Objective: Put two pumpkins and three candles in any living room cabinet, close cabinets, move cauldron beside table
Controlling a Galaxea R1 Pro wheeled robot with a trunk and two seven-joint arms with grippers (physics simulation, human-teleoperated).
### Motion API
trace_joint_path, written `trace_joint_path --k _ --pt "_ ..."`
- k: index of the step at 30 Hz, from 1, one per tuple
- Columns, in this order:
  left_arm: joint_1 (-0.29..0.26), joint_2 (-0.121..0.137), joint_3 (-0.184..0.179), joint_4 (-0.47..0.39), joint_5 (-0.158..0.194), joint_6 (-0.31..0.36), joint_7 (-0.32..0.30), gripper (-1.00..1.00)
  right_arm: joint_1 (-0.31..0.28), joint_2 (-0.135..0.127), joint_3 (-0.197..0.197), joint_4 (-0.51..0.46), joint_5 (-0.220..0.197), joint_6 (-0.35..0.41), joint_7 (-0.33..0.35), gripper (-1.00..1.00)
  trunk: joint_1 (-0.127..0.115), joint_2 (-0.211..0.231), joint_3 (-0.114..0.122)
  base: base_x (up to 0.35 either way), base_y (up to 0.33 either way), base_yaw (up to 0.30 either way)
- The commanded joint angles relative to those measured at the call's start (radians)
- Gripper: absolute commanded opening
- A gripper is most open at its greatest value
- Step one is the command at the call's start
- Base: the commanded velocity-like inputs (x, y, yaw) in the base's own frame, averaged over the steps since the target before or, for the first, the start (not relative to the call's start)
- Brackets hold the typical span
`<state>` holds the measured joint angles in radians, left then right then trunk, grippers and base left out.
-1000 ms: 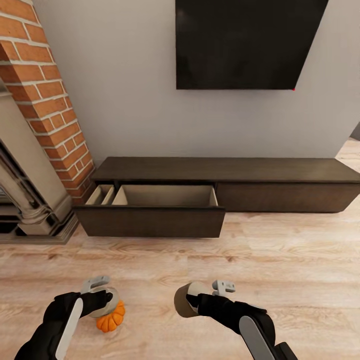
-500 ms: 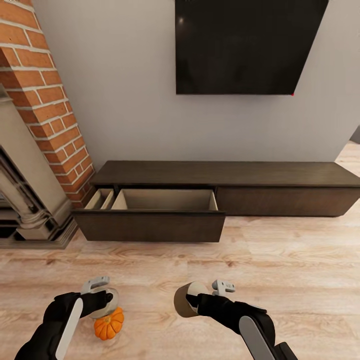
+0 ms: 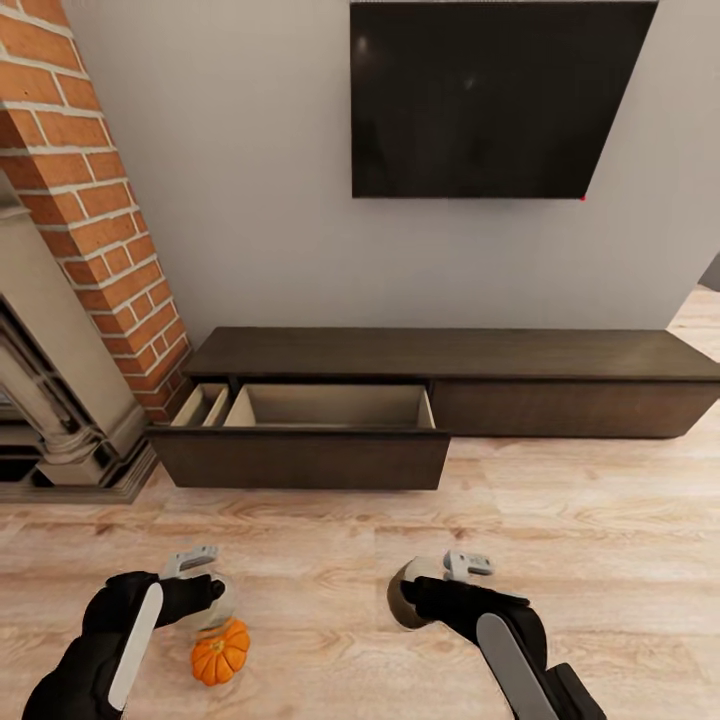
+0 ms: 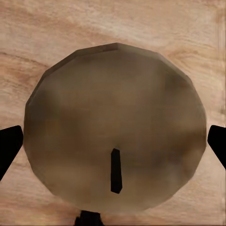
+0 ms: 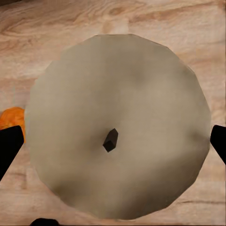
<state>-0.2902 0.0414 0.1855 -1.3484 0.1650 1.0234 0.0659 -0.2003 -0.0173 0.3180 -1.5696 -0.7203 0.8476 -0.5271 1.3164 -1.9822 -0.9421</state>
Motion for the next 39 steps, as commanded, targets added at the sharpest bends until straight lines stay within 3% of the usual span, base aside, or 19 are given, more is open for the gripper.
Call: trace_joint_path --k 1,5,12,18,24,39 --pt "-0.019 -0.003 -0.001 -0.027 0.004 0.017 0.000 -1.00 -0.022 0.000 0.000 0.000 -0.008 0.033 -0.036 -1.00 -0.004 0.007 0.003 0.000 0.000 0.000" --pt "-0.052 -0.007 -0.006 -0.036 0.005 0.024 0.000 -1.00 -0.056 0.000 -0.009 -0.003 -0.010 0.099 -0.070 -1.00 -0.019 0.035 0.016 0.000 0.000 0.000" --pt "-0.057 -0.010 -0.014 0.065 0.005 0.024 0.000 -1.00 -0.059 -0.002 -0.015 -0.004 -0.011 0.153 -0.074 -1.00 -0.046 0.084 0.038 0.000 0.000 0.000" --pt "-0.057 -0.024 -0.045 0.079 0.004 0.024 0.000 -1.00 -0.059 -0.002 -0.032 -0.003 -0.013 0.157 -0.074 -1.00 -0.069 0.126 0.056 0.000 0.000 0.000" --pt "-0.057 -0.026 -0.045 0.081 0.004 0.024 0.000 -1.00 -0.057 -0.003 -0.058 0.002 -0.013 0.151 -0.072 -1.00 -0.092 0.168 0.075 0.000 0.000 0.000" --pt "-0.057 -0.026 -0.039 0.075 0.006 0.024 0.000 -1.00 -0.053 -0.003 -0.056 0.014 -0.010 0.142 -0.074 -1.00 -0.150 0.273 0.122 0.000 0.000 0.000"
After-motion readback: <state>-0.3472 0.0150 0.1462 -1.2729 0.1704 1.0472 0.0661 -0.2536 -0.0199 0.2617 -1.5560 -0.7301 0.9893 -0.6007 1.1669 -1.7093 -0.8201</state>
